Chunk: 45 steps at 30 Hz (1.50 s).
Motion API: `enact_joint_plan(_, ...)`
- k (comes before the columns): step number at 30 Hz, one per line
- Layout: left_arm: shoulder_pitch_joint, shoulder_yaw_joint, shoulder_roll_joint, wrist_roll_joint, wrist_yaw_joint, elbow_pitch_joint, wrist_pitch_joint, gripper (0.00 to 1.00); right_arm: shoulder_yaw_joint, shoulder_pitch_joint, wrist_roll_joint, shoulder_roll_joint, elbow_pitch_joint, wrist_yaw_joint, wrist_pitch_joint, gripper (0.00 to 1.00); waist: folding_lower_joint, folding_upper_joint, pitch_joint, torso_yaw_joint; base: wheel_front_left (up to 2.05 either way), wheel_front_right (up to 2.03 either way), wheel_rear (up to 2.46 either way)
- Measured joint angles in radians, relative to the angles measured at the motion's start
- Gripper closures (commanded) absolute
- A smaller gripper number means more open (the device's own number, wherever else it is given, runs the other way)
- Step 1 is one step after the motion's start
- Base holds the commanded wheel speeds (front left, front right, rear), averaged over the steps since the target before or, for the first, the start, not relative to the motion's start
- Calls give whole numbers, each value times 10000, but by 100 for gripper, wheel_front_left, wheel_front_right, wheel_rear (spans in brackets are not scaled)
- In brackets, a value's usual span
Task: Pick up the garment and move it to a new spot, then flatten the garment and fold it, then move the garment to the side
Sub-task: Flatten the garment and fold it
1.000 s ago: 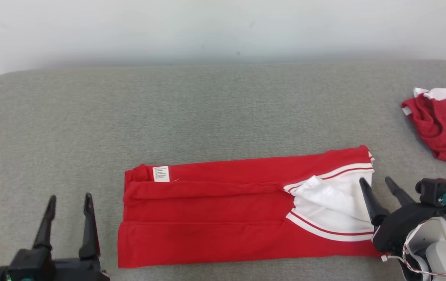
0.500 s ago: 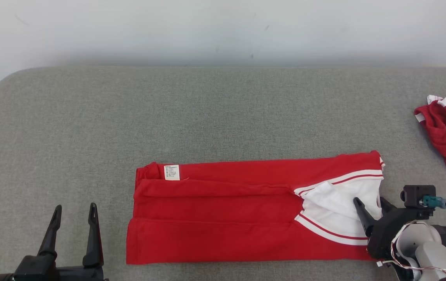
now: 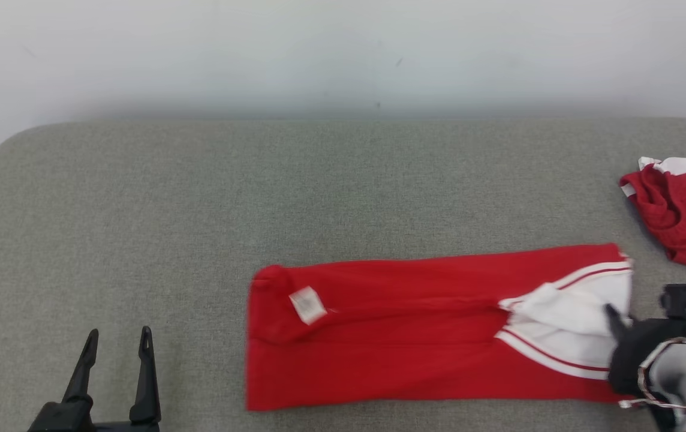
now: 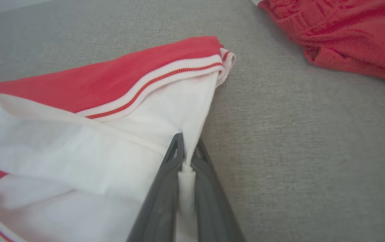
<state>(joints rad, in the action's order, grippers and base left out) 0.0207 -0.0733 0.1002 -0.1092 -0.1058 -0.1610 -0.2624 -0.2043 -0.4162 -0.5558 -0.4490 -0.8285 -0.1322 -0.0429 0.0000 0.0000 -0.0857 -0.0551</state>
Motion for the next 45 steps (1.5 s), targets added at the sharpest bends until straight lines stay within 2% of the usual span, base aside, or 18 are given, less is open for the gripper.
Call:
enact_joint_plan(3,-10,-6,-19,38,-13,-59,-2,0,150,-60,242,-560,-213,2,355,100,0,0,116,63,0,0,0)
enact_joint_plan(11,-217,-232,-36,59,-79,-77,0,0,-13,-145,207,-690,525,2,639,100,0,0,242,352,0,0,0)
enact_joint_plan(17,-420,-326,-107,113,-71,-15,0,0,-598,108,84,-389,2861,4,456,100,-1,0,340,614,0,0,0)
enact_joint_plan(23,-416,-345,-151,125,-73,29,0,0,-1323,608,303,263,6006,4,-790,100,0,0,329,839,0,0,0)
enact_joint_plan(29,-173,-167,-228,153,-88,-96,0,0,-1956,1004,391,1243,7841,4,-1829,100,0,0,230,674,0,0,0)
enact_joint_plan(36,212,146,-295,121,-169,-295,0,0,-2788,603,692,2155,7400,4,-2034,100,0,0,68,207,0,0,0)
enact_joint_plan(45,481,410,-370,84,-180,-523,0,0,-3505,-255,805,2945,4978,4,-1708,100,0,0,-125,-458,0,0,0)
